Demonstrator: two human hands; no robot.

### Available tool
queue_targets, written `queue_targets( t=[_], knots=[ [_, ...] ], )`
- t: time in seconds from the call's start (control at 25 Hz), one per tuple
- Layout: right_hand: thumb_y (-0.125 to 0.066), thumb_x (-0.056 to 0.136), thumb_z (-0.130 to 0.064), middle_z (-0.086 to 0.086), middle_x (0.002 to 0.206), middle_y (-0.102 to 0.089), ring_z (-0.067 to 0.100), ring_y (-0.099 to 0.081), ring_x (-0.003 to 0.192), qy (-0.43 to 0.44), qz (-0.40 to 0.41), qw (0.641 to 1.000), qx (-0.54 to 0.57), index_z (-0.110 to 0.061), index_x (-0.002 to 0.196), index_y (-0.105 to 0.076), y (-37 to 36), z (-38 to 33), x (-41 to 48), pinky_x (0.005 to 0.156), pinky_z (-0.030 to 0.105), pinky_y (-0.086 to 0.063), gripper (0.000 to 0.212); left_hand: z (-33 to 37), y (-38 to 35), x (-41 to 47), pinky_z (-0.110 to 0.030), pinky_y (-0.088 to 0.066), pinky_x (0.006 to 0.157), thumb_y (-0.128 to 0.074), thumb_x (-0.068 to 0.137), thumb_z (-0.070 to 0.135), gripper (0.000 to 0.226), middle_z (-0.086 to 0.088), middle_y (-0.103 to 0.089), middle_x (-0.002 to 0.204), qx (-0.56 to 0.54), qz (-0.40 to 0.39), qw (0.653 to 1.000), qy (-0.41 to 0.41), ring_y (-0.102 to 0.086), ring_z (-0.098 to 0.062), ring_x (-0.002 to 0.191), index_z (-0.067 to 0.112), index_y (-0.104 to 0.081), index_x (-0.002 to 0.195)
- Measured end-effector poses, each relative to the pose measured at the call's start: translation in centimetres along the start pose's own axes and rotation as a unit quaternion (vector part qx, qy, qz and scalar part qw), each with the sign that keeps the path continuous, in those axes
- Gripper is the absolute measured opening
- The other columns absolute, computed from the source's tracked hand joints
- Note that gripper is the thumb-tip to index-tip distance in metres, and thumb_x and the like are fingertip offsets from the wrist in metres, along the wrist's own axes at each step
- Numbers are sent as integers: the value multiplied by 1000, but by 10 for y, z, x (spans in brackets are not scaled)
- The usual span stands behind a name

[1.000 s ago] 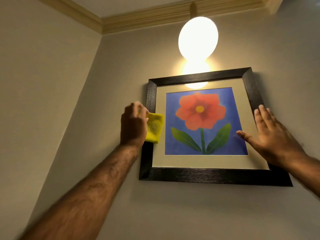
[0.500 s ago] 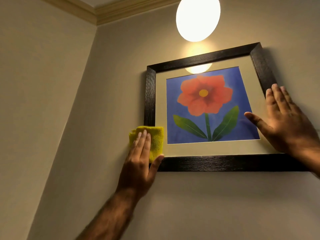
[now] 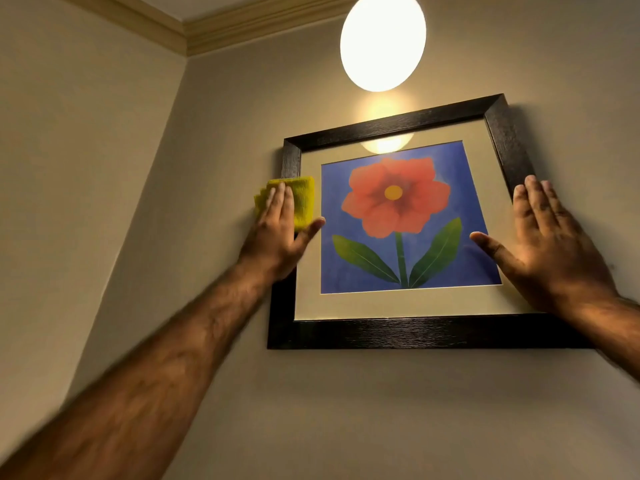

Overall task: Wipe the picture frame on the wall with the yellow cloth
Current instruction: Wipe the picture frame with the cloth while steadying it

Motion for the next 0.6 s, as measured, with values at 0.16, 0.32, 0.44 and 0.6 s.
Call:
queue_targets(
  t=[0.16,0.32,0.44,0.6],
  knots=[
    [-15,85,-83,11,172,-2,23,-3,160,-1,3,1000,-4,-5,161,-8,-1,-1,-1,129,40,-10,110,-9,3,53,-36,-1,127,-17,87,80,103,-7,4,173,9,-34,999,16,3,-22,160,10,0,162],
    [-14,84,-85,11,172,-5,24,-6,160,3,8,1000,-2,-5,161,-11,-2,-2,1,128,40,-10,111,-7,2,35,-38,-2,129,-16,89,78,101,-7,6,173,-6,-23,1000,16,4,-22,160,10,0,162],
    [-12,83,-87,13,172,-7,27,-8,159,0,14,1000,-5,-3,161,-12,-4,1,1,128,41,-11,114,-1,-5,-27,-37,-3,130,-10,84,82,107,-8,8,172,3,-13,1000,-6,5,-22,160,9,2,161],
    [-12,82,-89,14,171,-8,28,-9,159,3,9,1000,-2,-3,160,-12,-6,3,3,128,43,-12,116,2,-18,-131,-32,-3,129,-7,86,83,103,-2,15,171,-4,-12,1000,-14,11,-16,159,14,7,161]
  ],
)
Point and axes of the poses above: each hand's wrist, its own x-axis towards the middle knuckle, its own y-axis out of the back of the hand, z = x × y, the point moved 6 cm from there along x, towards the middle knuckle
